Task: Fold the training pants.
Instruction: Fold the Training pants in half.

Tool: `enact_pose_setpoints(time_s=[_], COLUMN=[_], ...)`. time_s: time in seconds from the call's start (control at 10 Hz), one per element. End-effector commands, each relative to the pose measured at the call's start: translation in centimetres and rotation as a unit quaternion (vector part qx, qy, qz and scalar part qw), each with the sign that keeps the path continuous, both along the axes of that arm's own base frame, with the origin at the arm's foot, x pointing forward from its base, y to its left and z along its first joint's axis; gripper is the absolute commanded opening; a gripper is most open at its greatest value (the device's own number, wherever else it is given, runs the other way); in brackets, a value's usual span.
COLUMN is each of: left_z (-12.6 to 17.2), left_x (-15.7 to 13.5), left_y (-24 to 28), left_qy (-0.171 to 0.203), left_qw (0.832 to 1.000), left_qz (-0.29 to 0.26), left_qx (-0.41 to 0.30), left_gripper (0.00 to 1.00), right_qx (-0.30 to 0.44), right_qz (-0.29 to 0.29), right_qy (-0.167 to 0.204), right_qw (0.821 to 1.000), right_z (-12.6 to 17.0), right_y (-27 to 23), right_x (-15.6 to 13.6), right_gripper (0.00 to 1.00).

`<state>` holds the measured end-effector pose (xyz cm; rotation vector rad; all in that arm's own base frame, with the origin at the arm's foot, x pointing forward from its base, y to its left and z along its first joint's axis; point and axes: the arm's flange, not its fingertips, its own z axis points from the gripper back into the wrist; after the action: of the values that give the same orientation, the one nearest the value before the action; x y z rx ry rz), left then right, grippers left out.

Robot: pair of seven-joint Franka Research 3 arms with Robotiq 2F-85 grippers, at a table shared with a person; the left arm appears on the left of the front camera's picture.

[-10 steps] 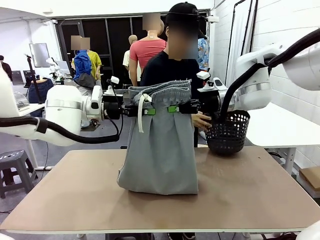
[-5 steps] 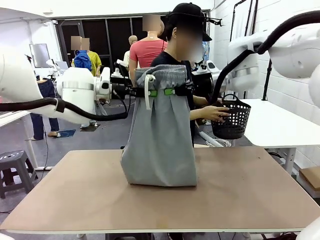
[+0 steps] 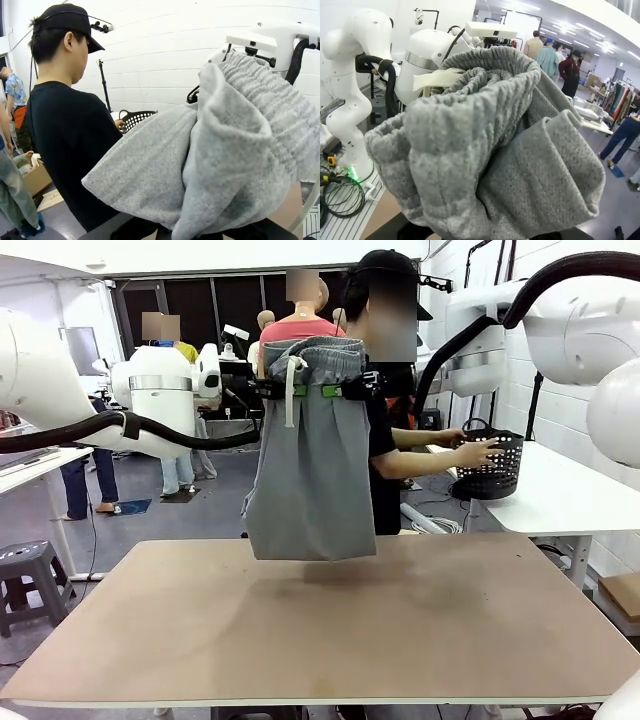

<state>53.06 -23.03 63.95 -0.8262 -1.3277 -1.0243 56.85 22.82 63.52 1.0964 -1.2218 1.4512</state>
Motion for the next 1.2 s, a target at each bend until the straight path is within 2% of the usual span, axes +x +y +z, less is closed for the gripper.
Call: enact_pose_setpoints(time_s=[0.0, 0.3, 0.5, 0.7, 1.1], left_z=[0.0, 0.0, -1.6, -1.4, 0.9], left_x=[-0.3, -0.3, 1.2, 3.3, 7.0], left_y=[0.0, 0.0, 0.3, -0.2, -1.3], left_qy=[0.006, 0.006, 0.017, 0.021, -0.015], left_qw=[1.000, 1.000, 1.000, 1.000, 0.999], left_qz=[-0.001, -0.001, 0.005, 0.014, 0.034], left_qx=[0.002, 0.002, -0.010, -0.003, 0.022], left_gripper=[0.00, 0.00, 0.00, 0.00, 0.00], right_qx=[-0.001, 0.000, 0.029, 0.041, 0.040], right_qz=[0.003, -0.001, 0.018, 0.009, -0.007], right_qy=[0.005, 0.002, 0.039, 0.057, 0.036], right_qw=[1.000, 1.000, 0.999, 0.998, 0.999], right_z=[-0.1, -0.1, -2.2, -2.6, -1.6], right_y=[-0.1, -0.1, -1.0, -1.5, -1.2], right_x=[-0.3, 0.1, 1.5, 3.1, 6.2], right_gripper=[0.00, 0.00, 0.00, 0.00, 0.00])
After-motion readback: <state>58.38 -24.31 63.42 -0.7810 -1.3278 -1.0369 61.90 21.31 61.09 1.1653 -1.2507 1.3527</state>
